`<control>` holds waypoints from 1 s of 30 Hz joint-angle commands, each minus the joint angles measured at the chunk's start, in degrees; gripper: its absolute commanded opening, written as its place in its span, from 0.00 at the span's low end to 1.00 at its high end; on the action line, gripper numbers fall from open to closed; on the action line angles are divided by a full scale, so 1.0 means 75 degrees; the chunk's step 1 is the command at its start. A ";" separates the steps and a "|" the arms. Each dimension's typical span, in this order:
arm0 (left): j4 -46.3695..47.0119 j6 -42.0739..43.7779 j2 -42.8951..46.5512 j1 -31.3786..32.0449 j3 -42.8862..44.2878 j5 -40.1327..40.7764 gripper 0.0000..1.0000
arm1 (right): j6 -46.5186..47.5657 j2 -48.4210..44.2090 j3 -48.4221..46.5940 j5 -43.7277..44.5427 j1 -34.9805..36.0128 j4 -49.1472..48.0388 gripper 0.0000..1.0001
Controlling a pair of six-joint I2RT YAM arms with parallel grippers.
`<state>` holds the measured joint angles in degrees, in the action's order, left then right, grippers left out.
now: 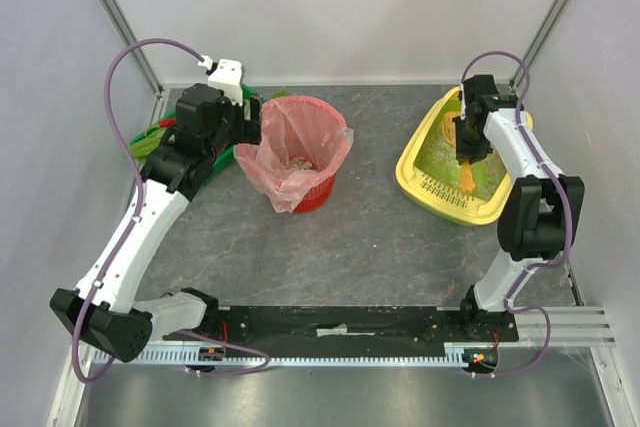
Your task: Clean the litter box
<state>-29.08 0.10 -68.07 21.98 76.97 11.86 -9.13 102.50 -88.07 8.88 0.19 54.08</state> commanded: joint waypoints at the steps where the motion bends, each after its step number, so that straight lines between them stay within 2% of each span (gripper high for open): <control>1: -0.0142 -0.0152 -0.0134 0.0116 0.0541 -0.0057 0.86 | 0.0162 -0.0495 -0.0351 -0.0177 -0.0189 0.0639 0.00; 10: -0.0318 -0.0832 -0.0779 0.0444 0.1502 -0.0561 0.86 | 0.0314 -0.0799 -0.0491 -0.0751 -0.0224 0.1659 0.00; 18: -0.0283 -0.0858 -0.0849 0.0492 0.1515 -0.0877 0.86 | 0.0080 -0.0635 -0.0585 -0.0845 -0.0212 0.2233 0.00; 23: -0.0411 -0.0493 -0.1457 0.0503 0.2216 -0.2165 0.87 | 0.0010 -0.0880 -0.0597 -0.1172 -0.0201 0.2141 0.00; 28: -0.0516 -0.1313 -0.2498 0.0503 0.3423 -0.3476 0.87 | 0.0443 -0.1455 -0.0270 -0.1161 -0.0142 0.1661 0.00; 30: -0.0902 -0.1710 -0.2887 0.0527 0.4065 -0.3678 0.86 | 0.0420 -0.1783 0.0105 -0.1138 -0.0130 0.1286 0.00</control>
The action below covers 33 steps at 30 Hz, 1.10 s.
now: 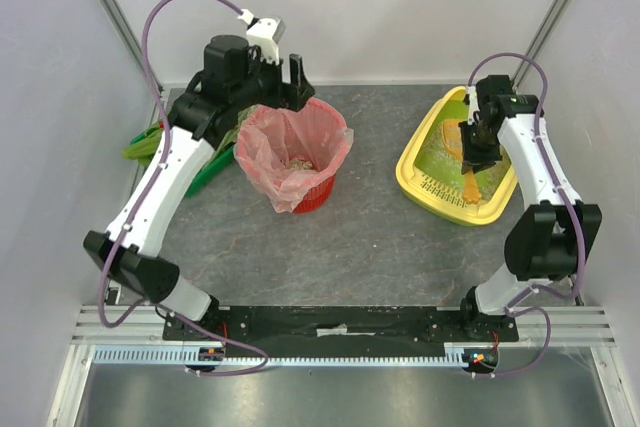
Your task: Clean the litter box
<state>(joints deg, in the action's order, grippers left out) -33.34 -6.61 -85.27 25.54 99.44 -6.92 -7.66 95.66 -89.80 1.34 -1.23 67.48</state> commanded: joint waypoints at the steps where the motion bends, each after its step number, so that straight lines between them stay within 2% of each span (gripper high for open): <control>1: -0.0417 -0.0945 -0.0954 0.0075 0.1271 -0.1315 0.86 | 0.0109 -0.0976 0.0487 -0.0040 0.0059 -0.0757 0.00; 5: -0.0219 -0.1497 -0.1658 0.0414 0.1881 -0.1421 0.85 | -0.0045 -0.1584 0.1225 -0.0132 0.0071 -0.1355 0.00; 8: -0.0136 -0.1778 -0.2524 0.0859 0.2885 -0.1620 0.85 | 0.0002 -0.2029 0.1496 -0.0272 0.0118 -0.1708 0.00; 15: -0.0113 -0.2691 -0.4365 0.1715 0.4377 -0.1960 0.83 | 0.0236 -0.2570 0.1579 -0.0507 0.0129 -0.1756 0.00; 20: 0.0050 -0.3604 -0.5106 0.1774 0.4554 -0.2124 0.79 | 0.0178 -0.2816 0.1813 -0.0635 0.0387 -0.1720 0.00; 26: 0.1056 -0.4565 -0.5552 0.1833 0.4496 -0.2581 0.79 | 0.0178 -0.2957 0.1977 -0.0812 0.0703 -0.1662 0.00; 33: 0.1200 -0.5036 -0.5950 0.1868 0.4484 -0.2663 0.79 | 0.0424 -0.3145 0.2071 -0.0741 0.1090 -0.1638 0.00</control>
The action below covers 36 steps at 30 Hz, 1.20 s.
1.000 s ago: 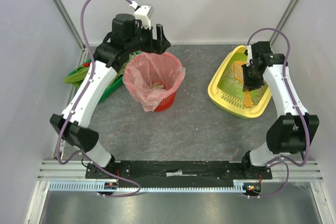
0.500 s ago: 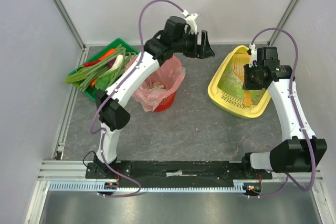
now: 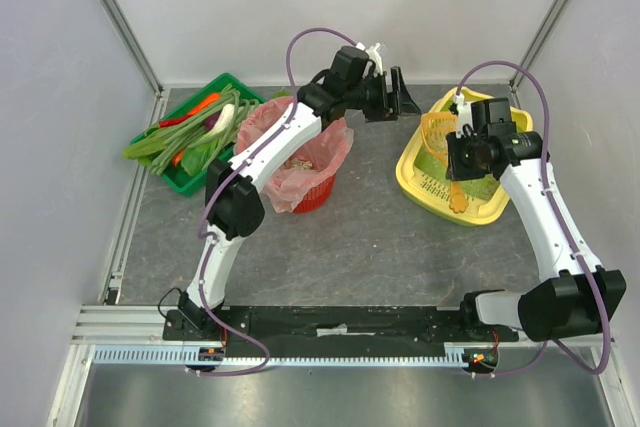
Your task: Clean the litter box
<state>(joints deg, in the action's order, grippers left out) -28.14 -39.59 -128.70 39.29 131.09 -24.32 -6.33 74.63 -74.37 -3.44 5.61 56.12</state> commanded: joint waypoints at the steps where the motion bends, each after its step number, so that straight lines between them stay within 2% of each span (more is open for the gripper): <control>1: 0.0506 -0.0639 -0.0171 0.0035 0.0264 -0.0344 0.79 | 0.0292 -0.0388 0.0002 -0.0138 0.0213 -0.0135 0.00; 7: 0.0283 -0.0533 -0.0253 0.0070 0.0240 -0.0437 0.77 | 0.0550 -0.0400 -0.0045 -0.0185 0.0448 -0.0170 0.00; 12: 0.0249 -0.0499 -0.0359 0.0117 0.0240 -0.0648 0.72 | 0.0679 -0.0482 -0.0068 -0.0267 0.0612 -0.0240 0.00; 14: 0.0213 -0.0440 -0.0347 0.0117 0.0205 -0.0695 0.65 | 0.0726 -0.0470 -0.0069 -0.0291 0.0682 -0.0228 0.00; 16: 0.0248 -0.0440 -0.0382 0.0117 0.0205 -0.0835 0.53 | 0.0750 -0.0470 -0.0057 -0.0314 0.0717 -0.0240 0.00; 18: 0.0330 -0.0451 -0.0429 0.0117 0.0205 -0.1105 0.46 | 0.0785 -0.0459 -0.0034 -0.0338 0.0752 -0.0252 0.00; 19: 0.0388 -0.0463 -0.0452 0.0117 0.0205 -0.1187 0.37 | 0.0797 -0.0459 -0.0033 -0.0326 0.0752 -0.0263 0.00; 21: 0.0401 -0.0463 -0.0464 0.0117 0.0194 -0.1374 0.28 | 0.0785 -0.0412 -0.0033 -0.0326 0.0787 -0.0275 0.00; 22: 0.0401 -0.0463 -0.0476 0.0117 0.0182 -0.1433 0.19 | 0.0785 -0.0388 -0.0010 -0.0326 0.0788 -0.0264 0.00; 25: 0.0377 -0.0545 -0.0441 0.0105 0.0088 -0.1516 0.03 | 0.0750 -0.0365 0.0037 -0.0314 0.0788 -0.0346 0.00; 27: 0.0389 -0.0557 -0.0429 0.0094 0.0065 -0.1516 0.02 | 0.0668 -0.0411 0.0095 -0.0314 0.0799 -0.0404 0.00; 30: 0.0342 -0.0627 -0.0406 0.0047 0.0065 -0.1504 0.02 | 0.0481 -0.0540 0.0258 -0.0209 0.0799 -0.0428 0.18; 31: 0.0342 -0.0720 -0.0394 0.0000 0.0053 -0.1504 0.02 | 0.0457 -0.0587 0.0318 -0.0186 0.0799 -0.0439 0.30; 33: 0.0342 -0.0791 -0.0382 -0.0058 0.0041 -0.1551 0.02 | 0.0375 -0.0739 0.0481 -0.0151 0.0788 -0.0451 0.43; 34: 0.0342 -0.0838 -0.0382 -0.0082 0.0041 -0.1574 0.02 | 0.0375 -0.0786 0.0540 -0.0150 0.0799 -0.0440 0.53; 36: 0.0342 -0.0838 -0.0371 -0.0105 0.0041 -0.1598 0.02 | 0.0375 -0.0904 0.0692 -0.0162 0.0799 -0.0451 0.58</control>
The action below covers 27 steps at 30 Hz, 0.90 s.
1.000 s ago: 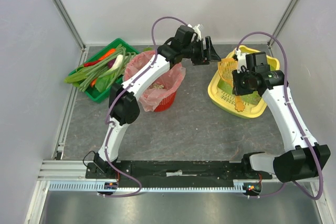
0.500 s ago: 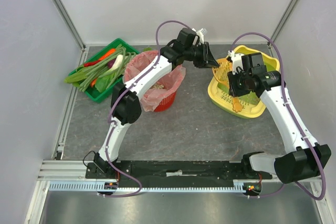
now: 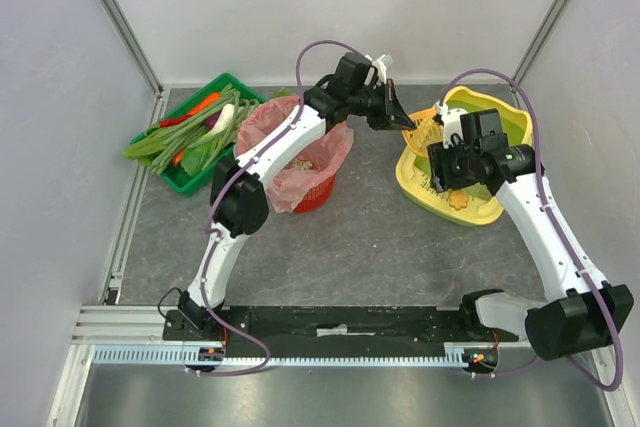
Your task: Clean the litter box
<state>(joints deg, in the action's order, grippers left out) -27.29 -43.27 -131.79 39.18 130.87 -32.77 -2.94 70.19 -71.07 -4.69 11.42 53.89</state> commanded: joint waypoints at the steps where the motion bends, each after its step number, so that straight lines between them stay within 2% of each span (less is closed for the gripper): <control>1: 0.0228 -0.0337 0.0052 -0.0091 0.0059 -0.0482 0.02 | -0.0054 -0.0324 0.0288 0.0016 0.0024 -0.0177 0.60; 12: 0.0100 -0.0067 0.0111 -0.0173 -0.0035 -0.0482 0.02 | -0.0159 -0.0136 -0.0016 0.0403 0.0024 -0.0388 0.58; 13: 0.0088 -0.0067 0.0099 -0.0173 -0.0035 -0.0482 0.02 | -0.0147 -0.0148 -0.0005 0.0379 0.0013 -0.0411 0.53; 15: 0.0053 -0.0009 0.0087 -0.0173 -0.0023 -0.0470 0.02 | -0.0089 -0.0148 -0.0005 0.0274 0.0024 -0.0435 0.32; 16: 0.0029 0.0026 0.0087 -0.0173 -0.0023 -0.0482 0.02 | -0.0065 -0.0125 -0.0016 0.0111 0.0024 -0.0447 0.18; 18: -0.0041 0.0166 0.0099 -0.0173 -0.0023 -0.0423 0.06 | -0.0088 -0.0078 -0.0075 0.0028 0.0036 -0.0423 0.00; 19: -0.0076 0.0237 0.0134 -0.0173 -0.0023 -0.0377 0.09 | -0.0205 -0.0078 -0.0098 0.0027 0.0024 -0.0423 0.00; 20: -0.0123 0.0330 0.0157 -0.0173 -0.0012 -0.0376 0.14 | -0.0264 -0.0089 -0.0145 0.0051 0.0024 -0.0435 0.00; 24: -0.0147 0.1127 0.0415 -0.0173 -0.0058 -0.0108 0.91 | -0.0849 -0.0183 -0.0239 0.0787 0.0001 -0.0354 0.00; 27: -0.0077 0.1713 0.0754 -0.0173 -0.0082 0.0267 0.95 | -0.1213 -0.0265 -0.0309 0.1233 -0.0069 -0.0119 0.00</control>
<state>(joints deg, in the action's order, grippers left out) -28.45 -38.37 -131.70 38.00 130.82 -33.54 -7.25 69.47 -70.17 -0.99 11.68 52.80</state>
